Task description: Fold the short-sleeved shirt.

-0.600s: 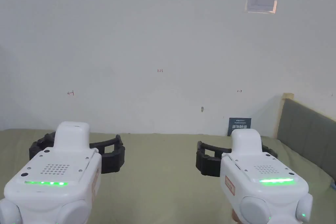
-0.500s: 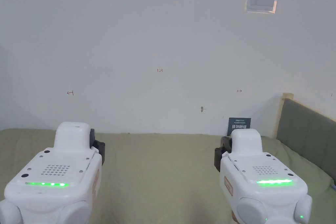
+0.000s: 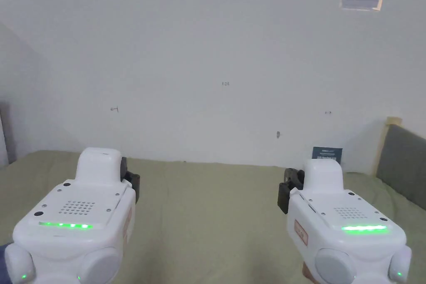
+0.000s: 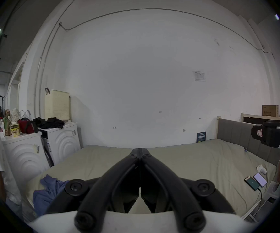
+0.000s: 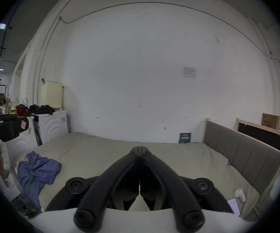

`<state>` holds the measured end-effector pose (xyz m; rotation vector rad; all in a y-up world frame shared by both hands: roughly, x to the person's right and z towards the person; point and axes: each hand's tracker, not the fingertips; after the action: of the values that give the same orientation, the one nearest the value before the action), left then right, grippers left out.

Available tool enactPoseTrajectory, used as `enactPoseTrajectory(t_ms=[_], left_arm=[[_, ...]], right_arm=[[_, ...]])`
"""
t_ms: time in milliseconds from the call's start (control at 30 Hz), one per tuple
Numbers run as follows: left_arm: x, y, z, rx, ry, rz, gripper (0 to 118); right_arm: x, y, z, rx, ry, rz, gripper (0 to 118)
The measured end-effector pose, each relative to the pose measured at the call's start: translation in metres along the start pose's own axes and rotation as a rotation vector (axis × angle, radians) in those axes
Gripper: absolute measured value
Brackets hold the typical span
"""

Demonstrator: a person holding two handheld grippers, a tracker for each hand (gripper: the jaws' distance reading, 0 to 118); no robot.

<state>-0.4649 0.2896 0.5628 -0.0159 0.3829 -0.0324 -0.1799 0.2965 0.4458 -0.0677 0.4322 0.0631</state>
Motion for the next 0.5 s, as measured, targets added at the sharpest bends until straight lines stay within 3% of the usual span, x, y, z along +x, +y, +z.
enactPoseTrajectory(t_ms=[333,500], left_arm=[[-0.132,-0.01,0.066,-0.027,0.343,-0.003,0],[-0.186,-0.026,0.078,-0.13,0.416,0.001,0]], right_arm=[[-0.151,-0.006,-0.023,-0.003,0.349,0.011,0],[-0.202,-0.022,-0.029,-0.021,0.46,0.003,0]])
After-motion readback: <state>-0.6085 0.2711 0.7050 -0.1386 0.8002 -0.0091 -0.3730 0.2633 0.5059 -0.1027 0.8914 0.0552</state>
